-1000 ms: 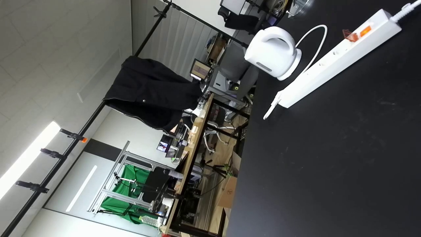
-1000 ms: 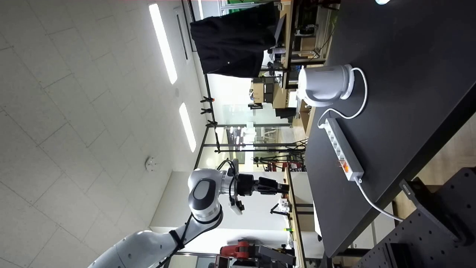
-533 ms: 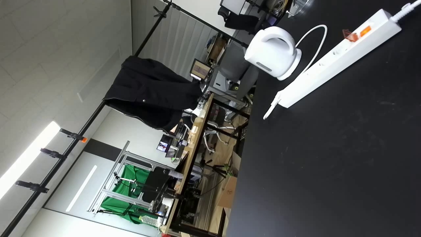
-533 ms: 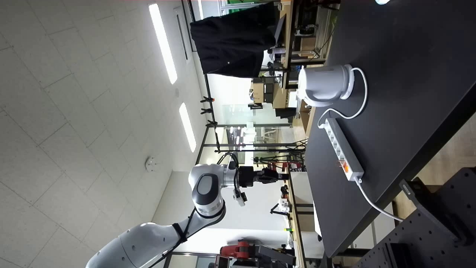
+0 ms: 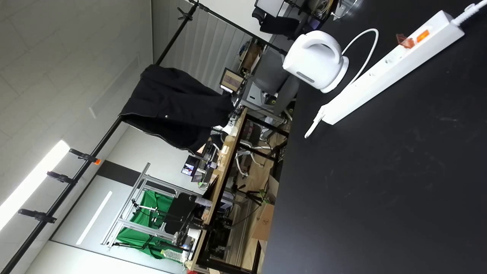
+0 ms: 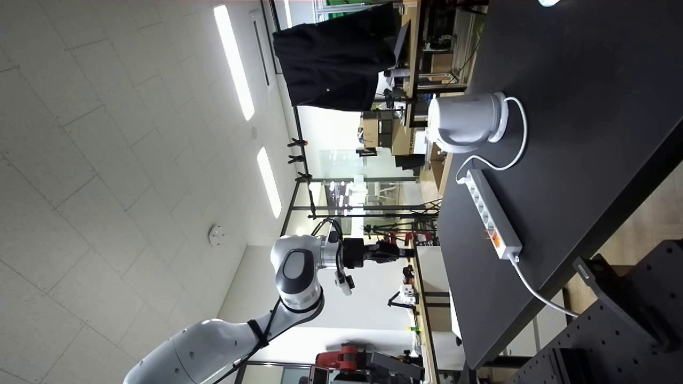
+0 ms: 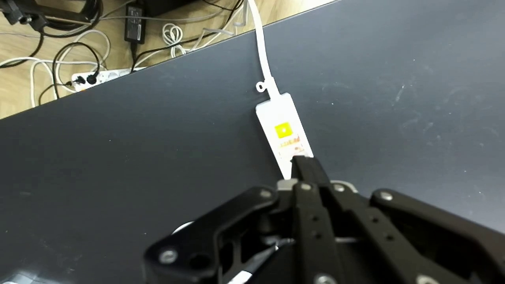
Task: Press the power button on the extension cord.
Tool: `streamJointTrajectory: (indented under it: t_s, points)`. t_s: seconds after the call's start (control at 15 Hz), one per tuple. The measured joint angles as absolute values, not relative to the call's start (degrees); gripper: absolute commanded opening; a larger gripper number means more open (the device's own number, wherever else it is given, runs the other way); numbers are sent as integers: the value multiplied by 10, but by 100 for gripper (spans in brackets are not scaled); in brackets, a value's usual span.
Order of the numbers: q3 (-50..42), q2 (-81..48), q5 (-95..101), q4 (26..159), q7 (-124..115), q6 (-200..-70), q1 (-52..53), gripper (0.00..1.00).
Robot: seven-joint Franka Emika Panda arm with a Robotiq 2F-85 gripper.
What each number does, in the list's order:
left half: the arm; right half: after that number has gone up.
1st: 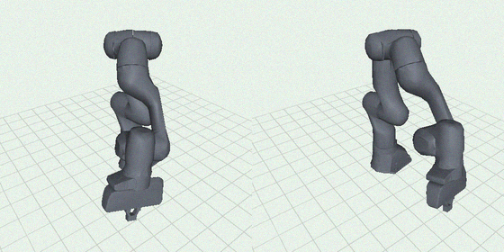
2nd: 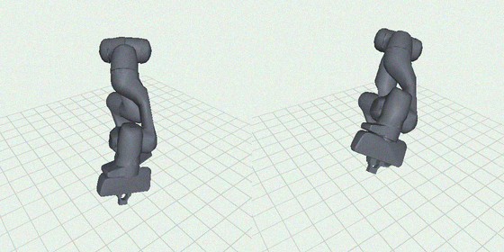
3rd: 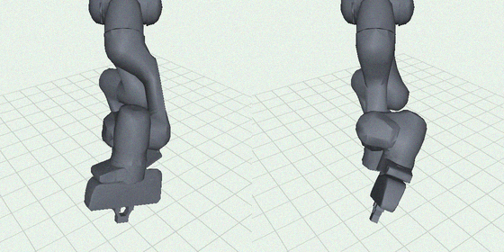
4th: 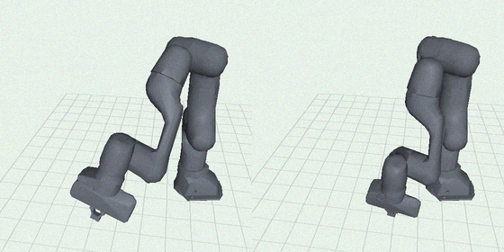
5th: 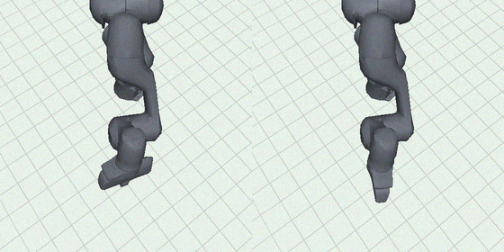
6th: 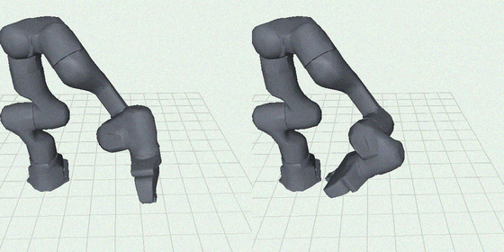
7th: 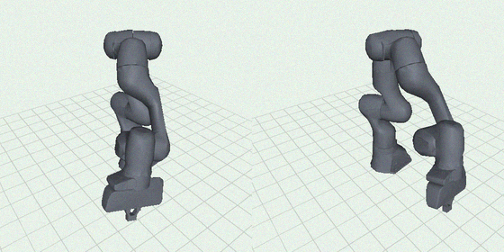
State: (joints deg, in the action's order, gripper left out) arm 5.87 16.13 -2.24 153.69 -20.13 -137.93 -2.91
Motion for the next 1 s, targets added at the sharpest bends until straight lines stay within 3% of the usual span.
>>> streamJointTrajectory:
  t_s: [0.53,1.0]
  points:
    - [51,93,-5,1545,-188,-1519,-29,0]
    - [31,44,-46,1538,-124,-1532,-22,1]
